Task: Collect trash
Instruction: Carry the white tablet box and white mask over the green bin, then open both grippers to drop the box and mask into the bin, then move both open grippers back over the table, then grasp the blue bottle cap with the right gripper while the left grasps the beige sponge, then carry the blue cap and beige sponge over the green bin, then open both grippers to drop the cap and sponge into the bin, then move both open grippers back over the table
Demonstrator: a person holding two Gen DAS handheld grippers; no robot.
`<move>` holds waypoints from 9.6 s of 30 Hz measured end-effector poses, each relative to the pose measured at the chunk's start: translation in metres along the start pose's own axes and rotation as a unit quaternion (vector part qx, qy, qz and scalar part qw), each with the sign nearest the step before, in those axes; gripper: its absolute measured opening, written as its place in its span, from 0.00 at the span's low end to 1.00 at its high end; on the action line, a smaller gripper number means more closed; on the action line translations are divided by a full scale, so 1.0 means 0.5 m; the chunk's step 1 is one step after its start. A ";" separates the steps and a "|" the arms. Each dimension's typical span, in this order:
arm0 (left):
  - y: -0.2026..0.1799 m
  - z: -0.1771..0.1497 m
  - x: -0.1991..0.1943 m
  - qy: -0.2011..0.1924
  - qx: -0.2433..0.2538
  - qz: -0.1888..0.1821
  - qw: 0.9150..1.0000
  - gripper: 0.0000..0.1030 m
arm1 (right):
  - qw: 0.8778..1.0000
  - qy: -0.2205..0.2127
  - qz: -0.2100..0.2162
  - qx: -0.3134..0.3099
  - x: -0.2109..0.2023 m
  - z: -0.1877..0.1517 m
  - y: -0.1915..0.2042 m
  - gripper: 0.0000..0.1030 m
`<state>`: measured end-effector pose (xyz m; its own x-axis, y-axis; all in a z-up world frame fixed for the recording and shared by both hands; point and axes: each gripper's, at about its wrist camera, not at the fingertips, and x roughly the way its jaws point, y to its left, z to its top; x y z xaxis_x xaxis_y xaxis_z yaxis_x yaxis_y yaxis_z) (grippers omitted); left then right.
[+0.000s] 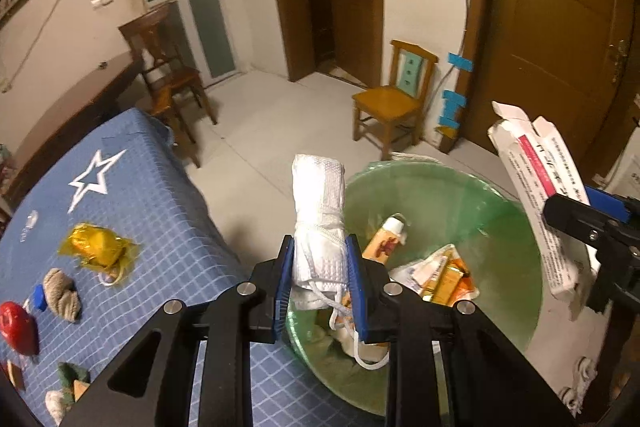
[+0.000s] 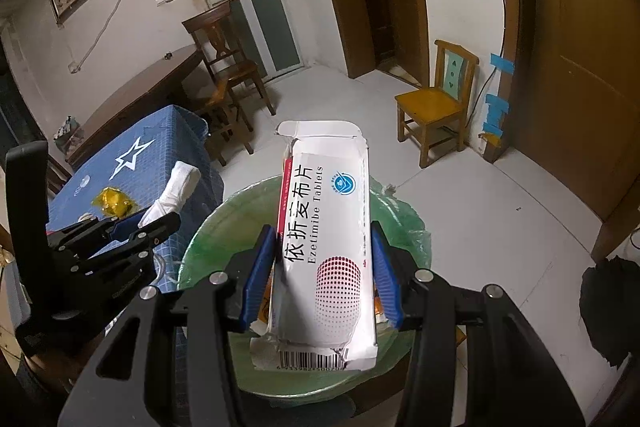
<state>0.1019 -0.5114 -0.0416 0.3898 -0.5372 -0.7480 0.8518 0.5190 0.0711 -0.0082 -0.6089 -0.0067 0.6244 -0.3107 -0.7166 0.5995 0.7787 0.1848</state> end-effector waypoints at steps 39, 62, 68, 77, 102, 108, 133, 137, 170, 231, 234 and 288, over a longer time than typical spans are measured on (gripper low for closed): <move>0.304 -0.238 -0.235 -0.070 -0.122 -0.004 0.990 0.77 | 0.985 -0.010 0.131 -0.108 0.019 -0.107 0.303 0.60; 0.909 -0.516 -0.343 -0.021 -0.229 0.237 0.944 0.77 | 0.895 0.074 0.248 -0.362 0.174 -0.046 0.864 0.60; 0.953 -0.522 -0.295 -0.002 -0.229 0.225 0.947 0.77 | 0.849 0.118 0.195 -0.477 0.292 -0.101 0.994 0.59; 0.971 -0.531 -0.238 0.014 -0.236 0.201 0.951 0.70 | 0.849 0.150 0.195 -0.468 0.387 -0.113 1.014 0.48; 0.797 -0.535 -0.477 -0.069 -0.243 0.226 0.941 0.36 | 0.877 -0.005 0.262 -0.402 -0.007 -0.124 0.837 0.36; 0.662 -0.510 -0.521 -0.090 -0.217 0.255 0.938 0.36 | 0.890 -0.025 0.253 -0.378 -0.081 -0.187 0.756 0.36; 0.463 -0.464 -0.439 -0.083 -0.232 0.300 0.922 0.36 | 0.946 -0.078 0.194 -0.246 -0.098 -0.284 0.602 0.37; 0.448 -0.460 -0.428 -0.080 -0.223 0.298 0.925 0.36 | 0.948 -0.075 0.193 -0.243 -0.093 -0.285 0.595 0.37; 0.253 -0.272 -0.272 -0.085 -0.106 0.212 0.968 0.36 | 0.984 -0.113 0.093 -0.100 -0.092 -0.178 0.301 0.37; -0.039 -0.038 -0.005 -0.033 0.052 -0.035 0.997 0.54 | 0.997 -0.070 0.015 -0.017 -0.006 -0.039 0.024 0.56; -0.034 -0.041 -0.001 -0.035 0.049 -0.035 0.998 0.60 | 0.997 -0.073 0.022 -0.009 -0.006 -0.040 0.016 0.61; 0.642 -0.419 -0.322 -0.061 -0.152 0.100 0.982 0.65 | 0.972 -0.024 0.153 -0.179 0.007 -0.162 0.420 0.70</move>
<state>0.2392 -0.1190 -0.0367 0.5925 -0.4708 -0.6537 0.6185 0.7858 -0.0053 0.0793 -0.4024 -0.0248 0.7740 -0.0543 -0.6309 0.1752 0.9758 0.1309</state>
